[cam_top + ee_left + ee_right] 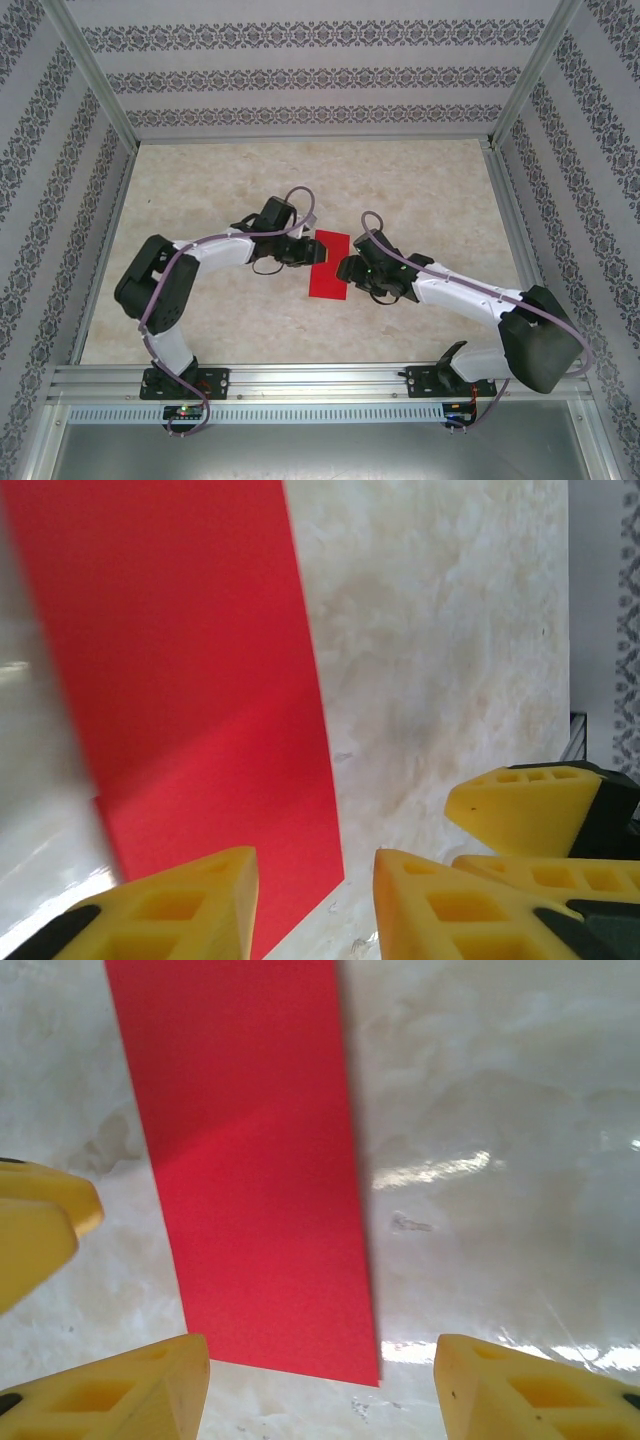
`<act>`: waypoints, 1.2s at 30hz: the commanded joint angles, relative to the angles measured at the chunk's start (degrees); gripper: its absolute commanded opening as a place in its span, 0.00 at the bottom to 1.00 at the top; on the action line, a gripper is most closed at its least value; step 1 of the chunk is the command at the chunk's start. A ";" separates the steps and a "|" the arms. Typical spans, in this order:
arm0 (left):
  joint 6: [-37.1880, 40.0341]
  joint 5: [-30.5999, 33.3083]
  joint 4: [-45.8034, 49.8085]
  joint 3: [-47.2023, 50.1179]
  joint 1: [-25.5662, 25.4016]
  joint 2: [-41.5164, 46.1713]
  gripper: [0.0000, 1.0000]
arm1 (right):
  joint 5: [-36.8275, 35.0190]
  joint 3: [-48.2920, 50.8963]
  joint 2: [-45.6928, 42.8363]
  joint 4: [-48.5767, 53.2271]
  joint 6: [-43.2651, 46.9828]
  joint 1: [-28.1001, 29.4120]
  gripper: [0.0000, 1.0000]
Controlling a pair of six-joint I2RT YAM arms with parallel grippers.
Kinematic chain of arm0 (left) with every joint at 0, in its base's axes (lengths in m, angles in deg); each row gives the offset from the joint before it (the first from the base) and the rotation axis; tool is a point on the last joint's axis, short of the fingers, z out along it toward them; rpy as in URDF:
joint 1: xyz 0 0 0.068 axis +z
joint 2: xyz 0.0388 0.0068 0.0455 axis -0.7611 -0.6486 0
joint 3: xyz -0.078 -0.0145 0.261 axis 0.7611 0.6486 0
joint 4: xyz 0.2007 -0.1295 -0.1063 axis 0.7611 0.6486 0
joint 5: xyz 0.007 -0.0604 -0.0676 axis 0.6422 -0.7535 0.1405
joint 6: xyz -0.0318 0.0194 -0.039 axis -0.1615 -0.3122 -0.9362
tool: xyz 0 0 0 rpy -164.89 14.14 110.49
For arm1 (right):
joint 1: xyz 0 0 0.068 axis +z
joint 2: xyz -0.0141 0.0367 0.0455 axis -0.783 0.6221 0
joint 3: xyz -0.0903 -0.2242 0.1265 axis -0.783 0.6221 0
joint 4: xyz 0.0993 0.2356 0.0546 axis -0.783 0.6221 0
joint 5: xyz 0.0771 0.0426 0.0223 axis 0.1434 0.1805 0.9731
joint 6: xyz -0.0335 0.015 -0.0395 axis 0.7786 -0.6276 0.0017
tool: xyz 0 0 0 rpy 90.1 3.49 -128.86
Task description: Fold a paper plane with a square sheet of paper (pick it up from the middle)
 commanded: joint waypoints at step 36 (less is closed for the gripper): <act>-5.59 5.72 1.58 -2.76 2.11 -10.12 0.29 | 7.30 0.85 10.57 -10.71 -5.10 1.10 0.56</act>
